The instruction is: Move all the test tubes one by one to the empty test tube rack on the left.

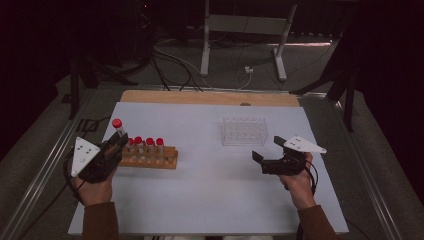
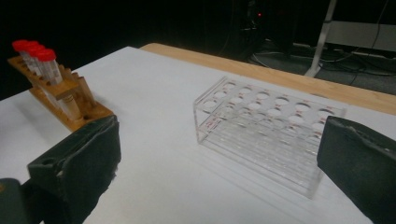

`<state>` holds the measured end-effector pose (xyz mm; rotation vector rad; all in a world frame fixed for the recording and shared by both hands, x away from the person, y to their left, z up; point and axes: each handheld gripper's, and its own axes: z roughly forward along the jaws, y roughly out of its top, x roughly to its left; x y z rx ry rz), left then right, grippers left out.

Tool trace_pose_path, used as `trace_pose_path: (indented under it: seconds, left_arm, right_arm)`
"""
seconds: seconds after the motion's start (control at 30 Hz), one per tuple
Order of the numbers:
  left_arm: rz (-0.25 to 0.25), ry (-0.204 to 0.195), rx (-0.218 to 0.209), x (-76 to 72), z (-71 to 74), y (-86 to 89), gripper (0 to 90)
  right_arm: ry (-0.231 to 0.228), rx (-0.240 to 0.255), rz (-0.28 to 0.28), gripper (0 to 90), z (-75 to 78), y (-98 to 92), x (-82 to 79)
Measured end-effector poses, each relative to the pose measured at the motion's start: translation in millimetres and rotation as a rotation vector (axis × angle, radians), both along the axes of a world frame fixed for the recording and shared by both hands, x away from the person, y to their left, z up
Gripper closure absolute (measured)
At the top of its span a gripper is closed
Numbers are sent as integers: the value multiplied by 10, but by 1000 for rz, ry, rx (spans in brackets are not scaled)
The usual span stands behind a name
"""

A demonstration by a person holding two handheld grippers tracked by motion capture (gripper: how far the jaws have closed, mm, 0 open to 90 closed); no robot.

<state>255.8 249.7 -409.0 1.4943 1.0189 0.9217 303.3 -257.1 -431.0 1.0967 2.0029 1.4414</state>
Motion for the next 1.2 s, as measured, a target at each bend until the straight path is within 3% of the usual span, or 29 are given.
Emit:
trace_pose_path:
  seconds: [0.23,0.53,1.0,1.2]
  left_arm:
    - [70,-1,2,46,-97,130,761]
    - [128,45,4,182,-317,174,761]
    - [145,125,27,302,-556,190,758]
    - [155,164,4,308,-662,223,755]
  right_arm:
    - [-8,28,-17,0,39,-83,-8]
    - [-10,48,-15,0,48,-114,-2]
    - [-15,66,-24,0,71,-174,-24]
    - [-14,68,-22,0,72,-174,-31]
